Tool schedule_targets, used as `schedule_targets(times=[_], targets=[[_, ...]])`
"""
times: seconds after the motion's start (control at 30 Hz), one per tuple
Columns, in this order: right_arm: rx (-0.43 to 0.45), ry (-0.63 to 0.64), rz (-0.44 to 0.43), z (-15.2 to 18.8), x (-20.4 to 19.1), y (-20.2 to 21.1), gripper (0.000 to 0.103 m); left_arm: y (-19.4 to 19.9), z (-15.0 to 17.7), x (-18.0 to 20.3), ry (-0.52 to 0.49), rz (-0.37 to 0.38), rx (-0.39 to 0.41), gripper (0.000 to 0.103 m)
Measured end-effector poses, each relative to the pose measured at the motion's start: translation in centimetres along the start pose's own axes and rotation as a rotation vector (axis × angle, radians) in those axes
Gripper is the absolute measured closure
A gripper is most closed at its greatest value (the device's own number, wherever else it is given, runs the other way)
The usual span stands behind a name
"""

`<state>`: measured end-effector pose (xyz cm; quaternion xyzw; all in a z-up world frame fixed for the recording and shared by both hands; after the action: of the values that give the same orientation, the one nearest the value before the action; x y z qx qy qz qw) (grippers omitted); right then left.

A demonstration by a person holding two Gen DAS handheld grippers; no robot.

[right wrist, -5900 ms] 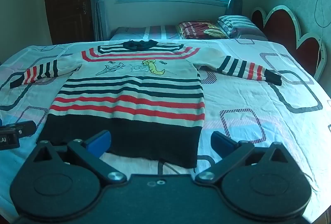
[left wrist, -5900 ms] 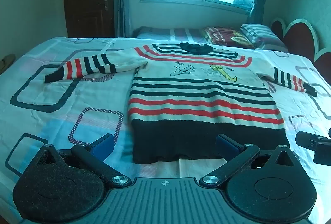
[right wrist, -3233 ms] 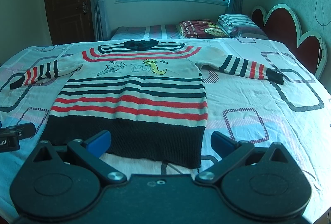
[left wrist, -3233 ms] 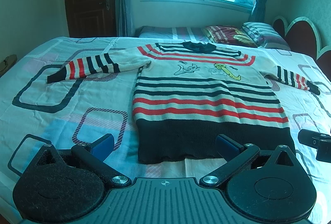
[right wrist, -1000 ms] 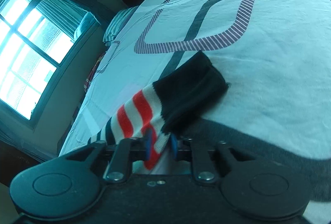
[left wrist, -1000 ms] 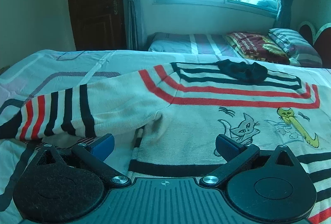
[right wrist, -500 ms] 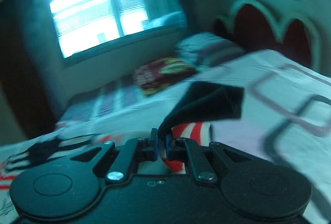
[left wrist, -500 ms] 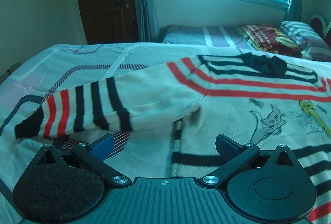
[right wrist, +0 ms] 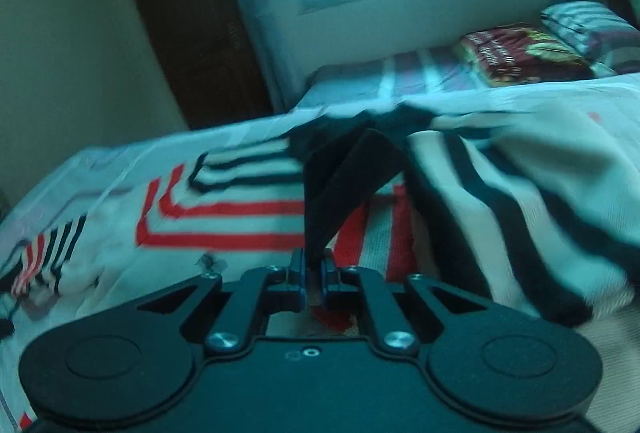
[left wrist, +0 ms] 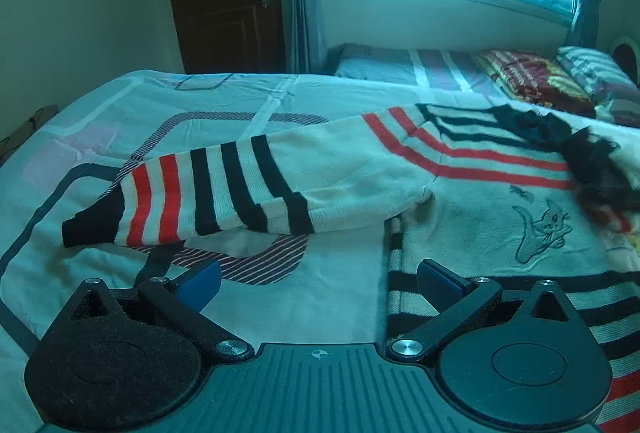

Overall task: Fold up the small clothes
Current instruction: 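Carry the sleeve across the sweater body with the right gripper and release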

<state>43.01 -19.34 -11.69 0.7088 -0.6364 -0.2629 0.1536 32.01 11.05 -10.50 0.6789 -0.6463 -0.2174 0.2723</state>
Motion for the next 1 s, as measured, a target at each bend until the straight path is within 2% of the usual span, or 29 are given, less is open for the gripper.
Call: schedule_targets(times=[0.03, 0.07, 0.13, 0.17, 0.23, 0.33, 0.47, 0.6, 0.63, 0.7, 0.9, 0.93, 0.97, 1.0], targets=[[-0.019, 0.028, 0.003, 0.5, -0.6, -0.5, 0.088, 0.0, -0.2, 0.2, 0.003, 0.014, 0.008, 0.0], [-0.009, 0.058, 0.01, 0.8, -1.1, -0.6, 0.085, -0.1, -0.4, 0.5, 0.008, 0.03, 0.015, 0.0], [0.022, 0.127, -0.007, 1.2, -2.3, -0.4, 0.06, -0.4, -1.0, 1.4, 0.017, 0.064, 0.032, 0.0], [0.034, 0.158, -0.023, 1.4, -2.7, 0.2, 0.057, -0.6, -1.4, 2.1, 0.021, 0.086, 0.04, 0.0], [0.077, 0.173, -0.035, 1.4, -2.4, 1.8, 0.057, -1.3, -2.2, 3.9, 0.033, 0.145, 0.052, 0.0], [0.095, 0.108, -0.023, 1.3, -0.4, 3.6, 0.057, -3.4, -3.3, 7.3, 0.056, 0.27, 0.061, 0.0], [0.092, 0.019, 0.004, 1.4, 3.2, 5.7, 0.057, -7.5, -4.4, 12.0, 0.083, 0.422, 0.015, 0.0], [0.084, -0.092, 0.015, 1.6, 7.0, 7.3, 0.057, -11.5, -4.7, 15.0, 0.104, 0.488, -0.057, 0.001], [0.086, -0.113, 0.023, 1.7, 8.0, 7.6, 0.057, -12.4, -4.6, 15.4, 0.126, 0.505, -0.084, 0.02], [0.093, -0.143, 0.041, 2.2, 9.2, 7.7, 0.057, -14.0, -4.2, 16.3, 0.185, 0.561, -0.146, 0.049], [0.095, -0.24, 0.058, 2.6, 11.9, 8.0, 0.057, -16.7, -3.7, 16.9, 0.373, 0.631, -0.138, 0.05], [0.092, -0.265, 0.061, 2.7, 12.4, 7.9, 0.056, -17.1, -3.8, 17.0, 0.375, 0.619, -0.129, 0.074], [0.085, -0.298, 0.06, 2.7, 13.0, 7.8, 0.055, -17.6, -3.7, 17.1, 0.367, 0.595, -0.14, 0.094], [0.078, -0.338, 0.053, 2.6, 13.6, 7.6, 0.055, -18.0, -3.6, 17.1, 0.377, 0.598, -0.154, 0.098]])
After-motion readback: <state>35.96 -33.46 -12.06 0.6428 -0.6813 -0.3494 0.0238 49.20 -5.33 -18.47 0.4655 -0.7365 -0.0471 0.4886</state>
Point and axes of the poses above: each gripper's, at about its wrist camera, not at the fingertips, and y roughly against the way its jaws point, x to its right, z to its underside, the point moved 6 cm from there along -y, roughly the way its jaws point, and after that the axes turned 10 degrees about z, right-handed, at the moved point
